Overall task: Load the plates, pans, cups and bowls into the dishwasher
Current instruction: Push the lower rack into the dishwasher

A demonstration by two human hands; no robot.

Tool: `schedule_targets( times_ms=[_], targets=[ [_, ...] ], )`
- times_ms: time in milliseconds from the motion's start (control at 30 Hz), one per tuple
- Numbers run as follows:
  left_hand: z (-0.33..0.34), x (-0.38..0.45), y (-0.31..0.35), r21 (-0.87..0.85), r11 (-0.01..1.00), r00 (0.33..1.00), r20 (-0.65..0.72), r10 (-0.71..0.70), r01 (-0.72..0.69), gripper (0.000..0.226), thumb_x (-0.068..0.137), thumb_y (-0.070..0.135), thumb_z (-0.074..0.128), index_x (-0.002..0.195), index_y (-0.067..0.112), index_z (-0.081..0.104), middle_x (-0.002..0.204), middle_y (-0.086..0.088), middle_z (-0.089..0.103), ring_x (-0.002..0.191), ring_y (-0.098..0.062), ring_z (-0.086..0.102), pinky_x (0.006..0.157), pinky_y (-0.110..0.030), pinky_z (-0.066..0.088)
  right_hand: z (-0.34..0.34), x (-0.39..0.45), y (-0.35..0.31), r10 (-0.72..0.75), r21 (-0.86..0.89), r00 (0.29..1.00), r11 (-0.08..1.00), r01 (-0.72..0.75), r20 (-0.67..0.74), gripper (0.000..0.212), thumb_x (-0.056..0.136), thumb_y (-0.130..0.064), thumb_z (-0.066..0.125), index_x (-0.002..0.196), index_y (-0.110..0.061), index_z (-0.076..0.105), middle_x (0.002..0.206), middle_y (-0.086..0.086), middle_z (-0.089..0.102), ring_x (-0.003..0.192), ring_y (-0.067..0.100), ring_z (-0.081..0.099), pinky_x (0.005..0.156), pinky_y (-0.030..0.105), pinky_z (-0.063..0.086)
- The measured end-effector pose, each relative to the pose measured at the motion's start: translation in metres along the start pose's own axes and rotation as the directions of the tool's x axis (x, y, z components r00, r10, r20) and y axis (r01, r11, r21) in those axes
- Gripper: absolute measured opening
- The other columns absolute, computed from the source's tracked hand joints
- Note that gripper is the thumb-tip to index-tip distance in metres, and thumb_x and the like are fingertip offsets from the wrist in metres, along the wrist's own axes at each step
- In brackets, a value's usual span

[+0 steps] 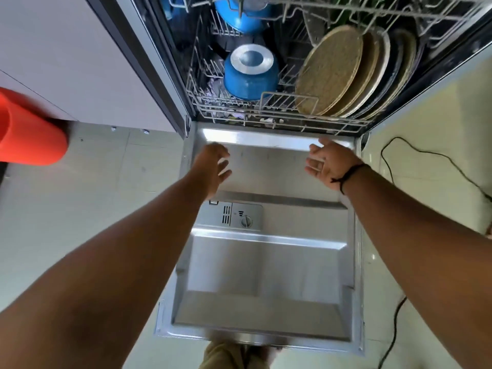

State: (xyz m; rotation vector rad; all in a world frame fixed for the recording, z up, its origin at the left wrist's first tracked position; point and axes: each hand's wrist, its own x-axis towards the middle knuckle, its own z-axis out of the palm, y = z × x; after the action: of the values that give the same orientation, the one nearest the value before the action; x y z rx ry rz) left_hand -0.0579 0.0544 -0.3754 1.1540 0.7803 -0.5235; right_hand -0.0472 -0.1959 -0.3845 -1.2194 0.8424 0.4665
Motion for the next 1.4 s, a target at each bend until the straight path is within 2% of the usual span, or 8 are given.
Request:
schedule_targets(
  times_ms=[267,367,467,567,633,767,1033,1400],
  targets=[
    [0.003,-0.026,0.024,-0.029,0.999,1.000,-0.014,-0.028,0.027,0.026,0.089,0.013,0.048,0.113,0.013,0.056,0.122,-0.005,0.060,0.118,-0.029,0.051,0.087,-0.041,0.046,0.006,-0.029,-0.021,0.086,-0.104,0.987,0.989,-0.100,-0.135,0.038,0.096,-0.019,0.053,0.134,-0.015,0.049,0.142,0.006,0.044,0.129,0.032,0.043,0.089,0.038,0.045],
    [0.026,-0.038,0.051,0.277,0.947,0.985,-0.020,0.174,-0.162,0.023,0.093,0.016,0.051,0.115,0.017,0.058,0.121,-0.004,0.060,0.116,-0.025,0.052,0.089,-0.034,0.048,0.017,-0.042,-0.050,-0.204,-0.506,0.950,0.860,0.058,-0.238,0.043,0.094,-0.015,0.052,0.136,-0.010,0.046,0.136,0.011,0.050,0.118,0.028,0.052,0.086,0.033,0.044],
    [0.044,-0.049,0.075,0.825,0.292,0.789,0.267,0.554,-0.484,0.064,0.091,0.021,0.058,0.148,0.016,0.030,0.154,-0.008,0.032,0.140,-0.027,0.030,0.111,-0.036,0.028,0.034,-0.072,-0.084,-0.806,-0.796,0.570,0.447,0.409,-0.160,0.047,0.083,-0.012,0.051,0.130,-0.010,0.048,0.128,0.013,0.053,0.112,0.028,0.052,0.090,0.032,0.041],
    [0.068,-0.063,0.116,0.769,-0.283,0.434,0.578,0.691,-0.573,0.076,0.086,0.024,0.057,0.152,0.016,0.021,0.160,-0.011,0.011,0.148,-0.034,0.004,0.116,-0.048,0.011,0.048,-0.091,-0.130,-0.982,-0.923,0.167,-0.023,0.384,0.094,0.054,0.080,-0.026,0.051,0.132,-0.009,0.050,0.137,0.018,0.046,0.128,0.037,0.042,0.106,0.043,0.033],
    [0.086,-0.063,0.143,0.736,-0.444,0.352,0.651,0.673,-0.512,0.081,0.084,0.026,0.056,0.153,0.016,0.015,0.161,-0.014,0.005,0.147,-0.037,0.000,0.117,-0.050,0.006,0.052,-0.089,-0.158,-0.949,-0.969,0.276,-0.085,0.231,0.149,0.062,0.089,-0.043,0.045,0.143,-0.014,0.040,0.149,0.017,0.035,0.139,0.039,0.029,0.113,0.047,0.021],
    [0.099,-0.050,0.167,0.776,-0.558,0.524,0.619,0.585,-0.293,0.092,0.085,0.038,0.053,0.154,0.019,-0.005,0.161,-0.012,-0.008,0.147,-0.033,-0.010,0.119,-0.049,-0.004,0.041,-0.073,-0.187,-0.794,-0.964,0.559,-0.263,0.034,0.237,0.062,0.095,-0.059,0.029,0.140,-0.017,0.041,0.142,0.017,0.045,0.137,0.036,0.030,0.114,0.054,0.016],
    [0.105,-0.077,0.158,0.833,-0.507,0.604,0.526,0.598,-0.223,0.090,0.077,0.053,0.058,0.149,0.018,0.017,0.153,-0.011,0.026,0.143,-0.035,0.017,0.119,-0.049,0.002,0.039,-0.101,-0.193,-0.709,-0.953,0.647,-0.286,0.101,0.281,0.063,0.092,-0.053,0.008,0.118,-0.027,0.059,0.098,0.008,0.067,0.098,0.029,0.061,0.096,0.045,0.038],
    [0.035,-0.207,0.041,0.848,-0.438,0.756,0.490,0.434,-0.298,0.078,0.075,0.058,0.051,0.143,0.028,0.027,0.142,0.000,0.038,0.134,-0.027,0.027,0.117,-0.042,0.006,-0.008,-0.222,-0.052,-0.654,-0.950,0.690,-0.245,0.194,0.310,0.045,0.092,-0.048,0.029,0.100,-0.026,0.068,0.092,0.005,0.072,0.086,0.029,0.067,0.077,0.036,0.043]
  ],
)
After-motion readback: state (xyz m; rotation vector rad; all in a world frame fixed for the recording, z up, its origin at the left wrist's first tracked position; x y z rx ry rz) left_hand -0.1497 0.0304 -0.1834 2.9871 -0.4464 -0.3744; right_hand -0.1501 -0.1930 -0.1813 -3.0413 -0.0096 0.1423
